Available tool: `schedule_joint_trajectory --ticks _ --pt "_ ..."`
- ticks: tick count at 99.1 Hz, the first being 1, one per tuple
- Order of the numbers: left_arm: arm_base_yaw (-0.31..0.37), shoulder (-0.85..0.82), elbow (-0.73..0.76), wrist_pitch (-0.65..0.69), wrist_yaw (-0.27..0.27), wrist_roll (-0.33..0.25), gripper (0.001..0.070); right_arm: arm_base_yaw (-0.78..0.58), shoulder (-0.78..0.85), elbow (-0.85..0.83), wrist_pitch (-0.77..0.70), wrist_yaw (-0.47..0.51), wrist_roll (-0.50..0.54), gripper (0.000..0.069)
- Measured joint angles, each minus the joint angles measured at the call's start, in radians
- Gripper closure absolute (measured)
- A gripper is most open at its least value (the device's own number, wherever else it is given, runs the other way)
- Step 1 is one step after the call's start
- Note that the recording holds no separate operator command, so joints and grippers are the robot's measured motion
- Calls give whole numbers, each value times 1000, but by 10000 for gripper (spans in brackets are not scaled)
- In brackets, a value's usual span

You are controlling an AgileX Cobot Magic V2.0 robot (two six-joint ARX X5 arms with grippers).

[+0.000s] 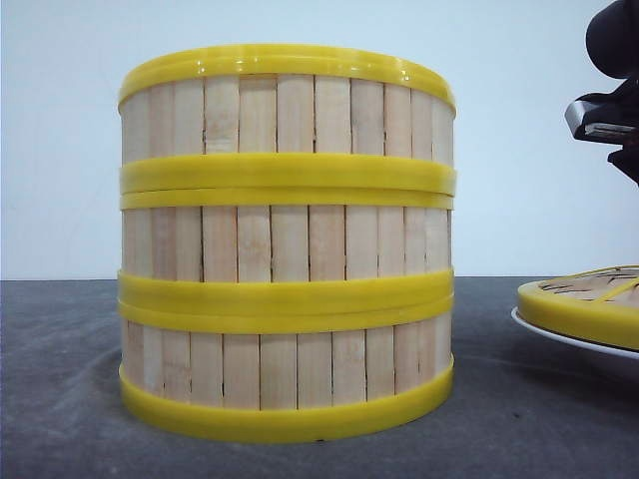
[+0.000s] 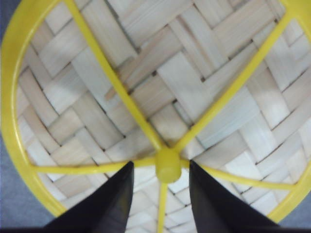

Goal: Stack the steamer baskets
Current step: 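Move the right gripper over the woven lid and pinch its center hub, then lift the woven lid off the plate and lower it onto the stack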

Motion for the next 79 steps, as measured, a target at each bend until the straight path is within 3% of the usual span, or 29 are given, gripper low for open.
schedule_joint_trajectory --ticks 23,60,79 --pt "0 0 0 0 0 0 167 -1 8 0 26 -8 1 605" --pt "0 0 0 0 0 0 167 -1 8 0 28 -16 0 628" --pt "0 0 0 0 0 0 167 0 11 19 -8 -72 -7 631"
